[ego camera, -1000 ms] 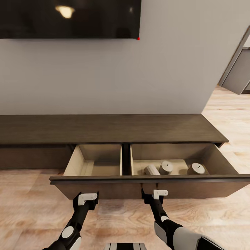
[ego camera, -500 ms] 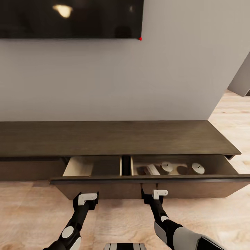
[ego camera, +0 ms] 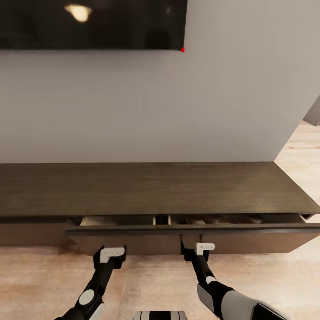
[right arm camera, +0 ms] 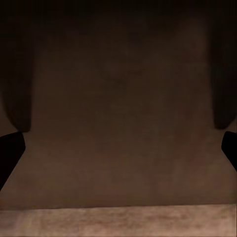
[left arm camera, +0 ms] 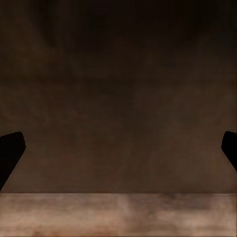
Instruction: Place each of the two pumpkins and all three candles from the living room inside a cabinet in the living room (use any cabinet), then make sure every cabinet is closed, and position the cauldron so it is next to a table in the living room.
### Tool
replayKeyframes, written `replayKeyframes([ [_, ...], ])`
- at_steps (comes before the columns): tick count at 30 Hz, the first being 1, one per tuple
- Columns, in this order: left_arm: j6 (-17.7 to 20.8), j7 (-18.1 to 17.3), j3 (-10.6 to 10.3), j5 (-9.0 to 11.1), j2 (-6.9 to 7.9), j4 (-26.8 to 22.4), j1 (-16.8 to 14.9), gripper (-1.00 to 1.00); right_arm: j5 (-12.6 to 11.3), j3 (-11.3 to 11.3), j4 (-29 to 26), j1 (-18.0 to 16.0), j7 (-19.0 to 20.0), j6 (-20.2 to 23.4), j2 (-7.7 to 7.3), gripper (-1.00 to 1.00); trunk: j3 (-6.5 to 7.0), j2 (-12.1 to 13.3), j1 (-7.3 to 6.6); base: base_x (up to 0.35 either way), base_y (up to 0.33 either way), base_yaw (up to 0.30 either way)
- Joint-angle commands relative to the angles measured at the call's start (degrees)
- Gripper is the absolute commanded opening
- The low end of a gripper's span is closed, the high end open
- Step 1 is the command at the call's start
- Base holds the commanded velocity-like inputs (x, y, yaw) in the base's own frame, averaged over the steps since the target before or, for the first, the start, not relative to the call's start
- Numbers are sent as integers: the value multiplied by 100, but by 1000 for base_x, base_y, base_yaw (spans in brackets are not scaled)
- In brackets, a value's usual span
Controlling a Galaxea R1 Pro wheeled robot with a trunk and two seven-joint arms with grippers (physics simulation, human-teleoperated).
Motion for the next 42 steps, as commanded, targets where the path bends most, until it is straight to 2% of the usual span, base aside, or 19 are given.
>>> replayKeyframes([
  [1, -37, 40, -33, 60, 9, -1, -6, 100, -51, -23, 1, -4, -43, -15, 2, 100, -4, -2, 1, 210, 0, 0],
  [13, -39, 40, -33, 62, 9, -1, -6, 100, -51, -23, 1, -4, -43, -15, 2, 100, -4, -2, 1, 147, 0, 0],
  [24, -48, 40, -30, 60, 9, -1, -6, 100, -51, -23, 1, -4, -44, -15, 2, 100, -4, -2, 1, 5, 0, 0],
  [42, -74, 34, -25, 69, 9, -1, -6, 100, -44, -23, -2, -4, -43, -16, 2, 100, -4, -2, 1, -313, 0, 0],
])
